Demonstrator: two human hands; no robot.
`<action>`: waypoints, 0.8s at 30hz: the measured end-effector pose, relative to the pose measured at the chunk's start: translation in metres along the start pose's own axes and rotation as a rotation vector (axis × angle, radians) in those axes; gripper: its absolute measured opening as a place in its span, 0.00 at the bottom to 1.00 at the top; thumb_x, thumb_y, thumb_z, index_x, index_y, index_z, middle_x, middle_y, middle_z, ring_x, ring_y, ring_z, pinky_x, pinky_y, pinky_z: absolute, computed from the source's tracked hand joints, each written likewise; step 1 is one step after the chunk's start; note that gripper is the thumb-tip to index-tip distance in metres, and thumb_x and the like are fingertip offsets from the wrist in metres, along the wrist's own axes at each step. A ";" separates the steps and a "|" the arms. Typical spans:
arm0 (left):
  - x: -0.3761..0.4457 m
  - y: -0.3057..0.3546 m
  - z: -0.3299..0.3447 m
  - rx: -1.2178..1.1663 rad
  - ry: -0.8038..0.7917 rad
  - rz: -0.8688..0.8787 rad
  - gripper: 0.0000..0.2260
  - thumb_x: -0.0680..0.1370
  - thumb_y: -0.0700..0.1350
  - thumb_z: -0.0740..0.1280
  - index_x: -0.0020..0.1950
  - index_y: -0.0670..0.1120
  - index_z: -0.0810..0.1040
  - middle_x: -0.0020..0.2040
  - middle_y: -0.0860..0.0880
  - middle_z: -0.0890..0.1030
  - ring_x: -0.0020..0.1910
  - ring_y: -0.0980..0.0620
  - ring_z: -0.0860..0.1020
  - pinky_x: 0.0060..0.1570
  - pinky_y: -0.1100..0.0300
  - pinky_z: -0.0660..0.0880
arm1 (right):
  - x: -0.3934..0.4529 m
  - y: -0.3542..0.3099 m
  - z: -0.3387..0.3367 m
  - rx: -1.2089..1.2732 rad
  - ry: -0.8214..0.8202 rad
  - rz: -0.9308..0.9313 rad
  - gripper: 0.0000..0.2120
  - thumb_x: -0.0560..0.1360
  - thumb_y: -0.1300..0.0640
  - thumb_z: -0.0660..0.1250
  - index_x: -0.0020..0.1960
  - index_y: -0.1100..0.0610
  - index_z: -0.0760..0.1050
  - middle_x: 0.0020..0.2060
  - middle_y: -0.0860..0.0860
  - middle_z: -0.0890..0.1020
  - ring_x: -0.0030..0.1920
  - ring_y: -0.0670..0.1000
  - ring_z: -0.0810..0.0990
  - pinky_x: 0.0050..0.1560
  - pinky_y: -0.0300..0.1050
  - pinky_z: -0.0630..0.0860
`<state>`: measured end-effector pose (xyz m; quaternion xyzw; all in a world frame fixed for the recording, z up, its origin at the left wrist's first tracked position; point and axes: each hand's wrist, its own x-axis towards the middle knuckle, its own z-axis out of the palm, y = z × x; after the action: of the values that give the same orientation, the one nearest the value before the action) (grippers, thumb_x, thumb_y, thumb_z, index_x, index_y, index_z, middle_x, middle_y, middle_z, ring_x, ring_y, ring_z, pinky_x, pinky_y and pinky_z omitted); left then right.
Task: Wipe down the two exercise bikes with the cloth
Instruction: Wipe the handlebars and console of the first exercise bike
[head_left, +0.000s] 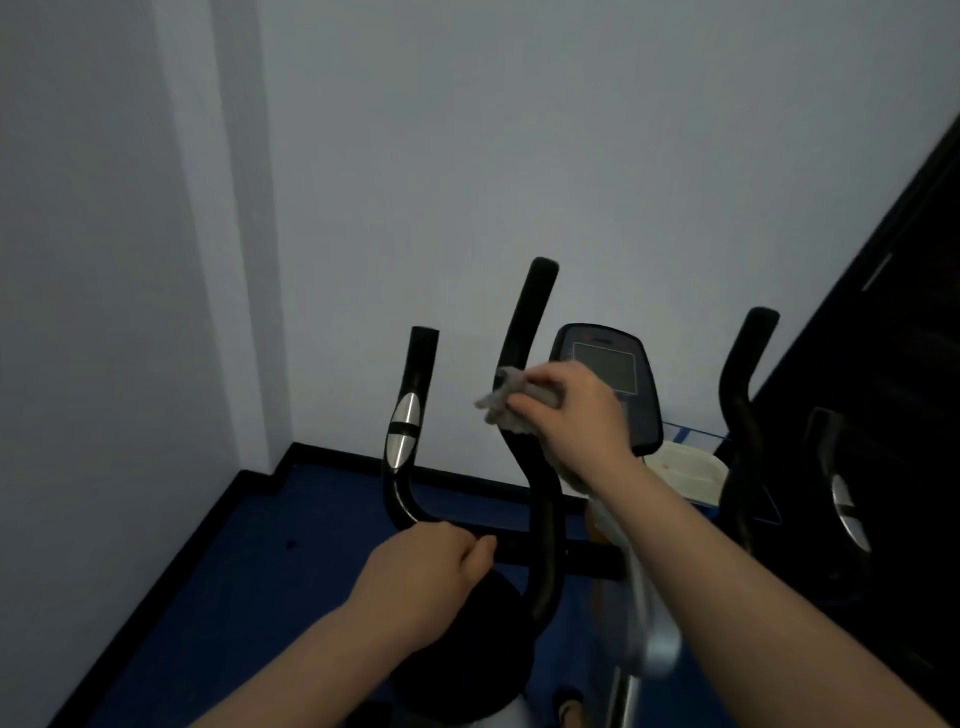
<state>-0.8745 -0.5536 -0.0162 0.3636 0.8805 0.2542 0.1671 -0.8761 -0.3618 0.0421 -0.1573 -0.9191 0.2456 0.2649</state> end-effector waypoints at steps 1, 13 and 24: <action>0.000 -0.001 0.000 -0.008 0.012 0.002 0.22 0.83 0.57 0.53 0.34 0.46 0.70 0.31 0.52 0.72 0.32 0.54 0.73 0.34 0.58 0.67 | 0.005 -0.005 0.012 0.047 0.026 -0.002 0.07 0.72 0.49 0.73 0.49 0.49 0.80 0.49 0.45 0.77 0.48 0.46 0.76 0.44 0.43 0.73; -0.006 -0.002 0.004 -0.062 0.075 -0.019 0.21 0.83 0.57 0.54 0.34 0.46 0.70 0.31 0.51 0.73 0.31 0.55 0.73 0.34 0.58 0.67 | 0.039 0.001 0.002 0.196 0.045 -0.083 0.07 0.72 0.56 0.74 0.43 0.51 0.76 0.46 0.49 0.76 0.44 0.43 0.74 0.40 0.27 0.66; -0.003 -0.004 0.005 -0.104 0.031 -0.045 0.21 0.83 0.55 0.55 0.33 0.47 0.68 0.33 0.50 0.74 0.32 0.53 0.72 0.35 0.56 0.69 | 0.090 -0.010 -0.033 -0.146 0.085 -0.370 0.08 0.71 0.56 0.74 0.48 0.57 0.80 0.47 0.52 0.75 0.46 0.51 0.76 0.47 0.44 0.72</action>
<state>-0.8724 -0.5567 -0.0219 0.3306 0.8765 0.3016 0.1777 -0.9319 -0.3207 0.1088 -0.0148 -0.9356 0.1188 0.3321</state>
